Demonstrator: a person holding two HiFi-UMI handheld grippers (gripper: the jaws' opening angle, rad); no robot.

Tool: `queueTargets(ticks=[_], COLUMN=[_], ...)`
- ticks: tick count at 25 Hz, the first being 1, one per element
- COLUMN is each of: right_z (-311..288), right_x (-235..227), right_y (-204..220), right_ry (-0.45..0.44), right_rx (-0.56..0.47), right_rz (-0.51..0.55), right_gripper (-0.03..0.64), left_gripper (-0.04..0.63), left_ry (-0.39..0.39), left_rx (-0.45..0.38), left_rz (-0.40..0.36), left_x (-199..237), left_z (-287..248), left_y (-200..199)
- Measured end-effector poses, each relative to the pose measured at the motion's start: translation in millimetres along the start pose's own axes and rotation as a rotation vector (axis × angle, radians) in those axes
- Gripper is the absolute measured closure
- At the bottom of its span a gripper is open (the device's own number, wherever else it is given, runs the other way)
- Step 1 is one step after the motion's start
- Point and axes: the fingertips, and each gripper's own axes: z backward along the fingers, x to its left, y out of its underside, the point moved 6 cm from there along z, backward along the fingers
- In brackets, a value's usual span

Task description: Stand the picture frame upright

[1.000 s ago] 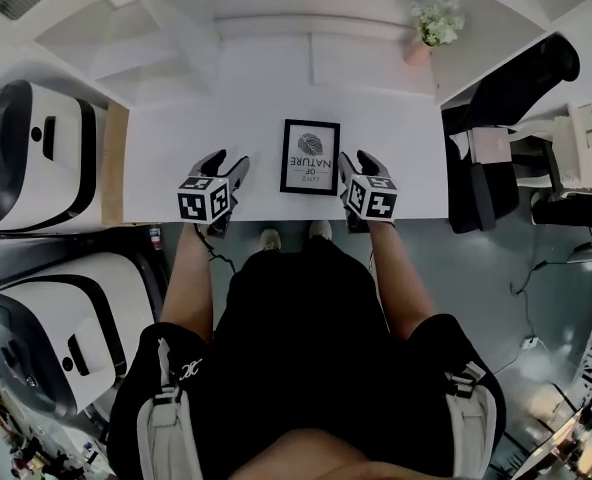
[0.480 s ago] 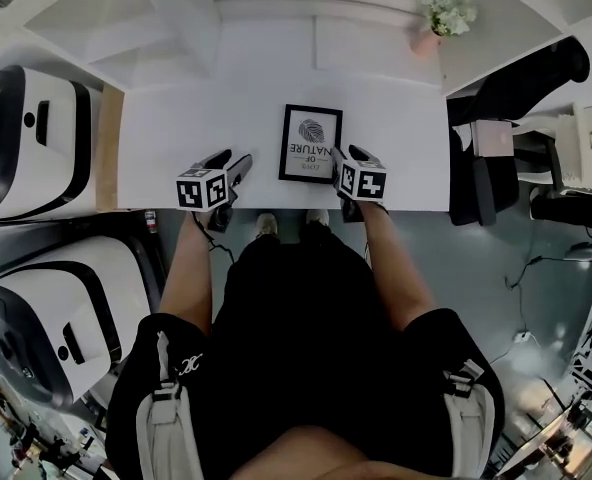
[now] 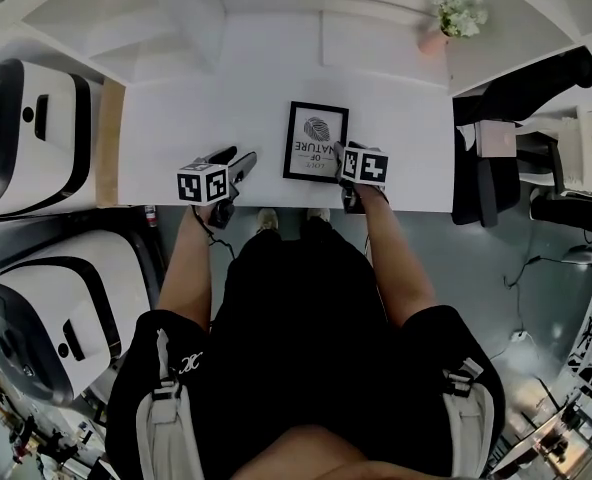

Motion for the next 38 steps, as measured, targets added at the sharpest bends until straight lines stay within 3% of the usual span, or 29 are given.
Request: queueTargets(ticks=[5, 13, 19, 25, 32, 38], right_z=[-12, -17, -17, -15, -15, -16], right_x=[-4, -7, -16, -19, -31, -33], right_y=[3, 0, 1, 2, 3, 3], right_ry=[0.047, 0.045, -0.068, -0.138, -0.315, -0.361], right_rx=[0.087, 0.158, 0.160, 0.155, 0.145, 0.158], right_rz=[-0.028, -0.043, -0.134, -0.121, -0.272, -0.285], right_gripper=[0.505, 0.534, 0.538, 0.538, 0.543, 0.543], left_gripper=[0.354, 0.354, 0.354, 0.354, 0.354, 0.354], left_ry=[0.010, 0.016, 0.053, 0.096, 0.146, 0.206], left_rx=[0.031, 0.061, 0.059, 0.061, 0.053, 0.025], left_rz=[-0.027, -0.046, 0.007, 0.064, 0.120, 0.188], left_x=[-1, 3, 5, -2, -15, -26], left_z=[-6, -12, -14, -18, -28, -32], left_y=[1, 4, 5, 5, 0, -9])
